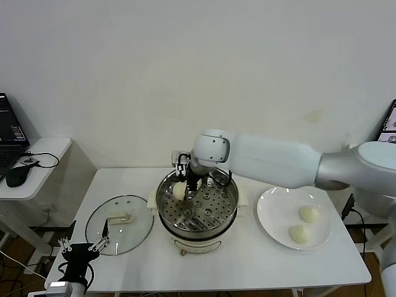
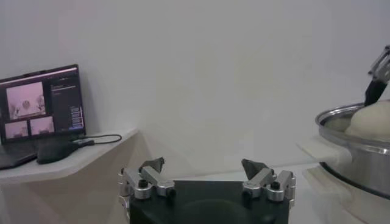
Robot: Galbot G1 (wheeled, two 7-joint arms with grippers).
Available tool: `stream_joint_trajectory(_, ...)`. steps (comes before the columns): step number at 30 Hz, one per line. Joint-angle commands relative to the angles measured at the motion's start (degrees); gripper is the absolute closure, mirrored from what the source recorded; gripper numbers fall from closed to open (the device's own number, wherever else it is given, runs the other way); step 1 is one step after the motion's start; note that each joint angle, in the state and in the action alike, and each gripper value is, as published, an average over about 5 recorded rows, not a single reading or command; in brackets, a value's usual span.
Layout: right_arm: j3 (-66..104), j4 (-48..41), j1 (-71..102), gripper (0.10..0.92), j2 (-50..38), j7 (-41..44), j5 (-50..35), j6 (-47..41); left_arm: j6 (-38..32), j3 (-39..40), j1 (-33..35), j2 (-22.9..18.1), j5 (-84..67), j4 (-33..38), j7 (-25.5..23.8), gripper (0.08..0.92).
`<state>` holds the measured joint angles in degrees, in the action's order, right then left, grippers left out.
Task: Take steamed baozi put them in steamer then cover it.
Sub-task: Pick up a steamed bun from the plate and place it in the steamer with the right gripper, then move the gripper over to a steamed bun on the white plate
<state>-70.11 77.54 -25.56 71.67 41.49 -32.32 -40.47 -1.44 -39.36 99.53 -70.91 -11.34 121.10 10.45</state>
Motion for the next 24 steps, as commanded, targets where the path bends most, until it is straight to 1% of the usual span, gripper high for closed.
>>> stream_joint_trajectory(1,-0.3,-3.6,2.5,0.368,4.5,-0.9,0.5,-1.1,0.0,0.0,0.0,0.0,-0.1,-0.1,0.0,0.177)
stream_joint_trajectory(12,0.5,-3.5,3.0,0.360,4.4,-0.8,0.3,-1.1,0.0,0.0,0.0,-0.1,-0.1,0.3,0.0,0.177)
stream_joint_trajectory(14,0.4,-2.5,2.3,0.339,3.6,0.0,0.3,-1.1,0.0,0.0,0.0,-0.1,-0.1,0.4,0.0,0.177)
stream_joint_trajectory(19,-0.1,1.8,-0.7,0.229,-0.3,3.0,0.4,-1.1,0.1,0.1,0.1,-0.2,-0.1,0.6,0.1,0.177)
stream_joint_trajectory(24,-0.8,7.9,-5.7,0.204,-7.5,7.4,2.1,0.6,0.2,0.0,0.1,-0.2,-0.1,1.0,0.0,0.177)
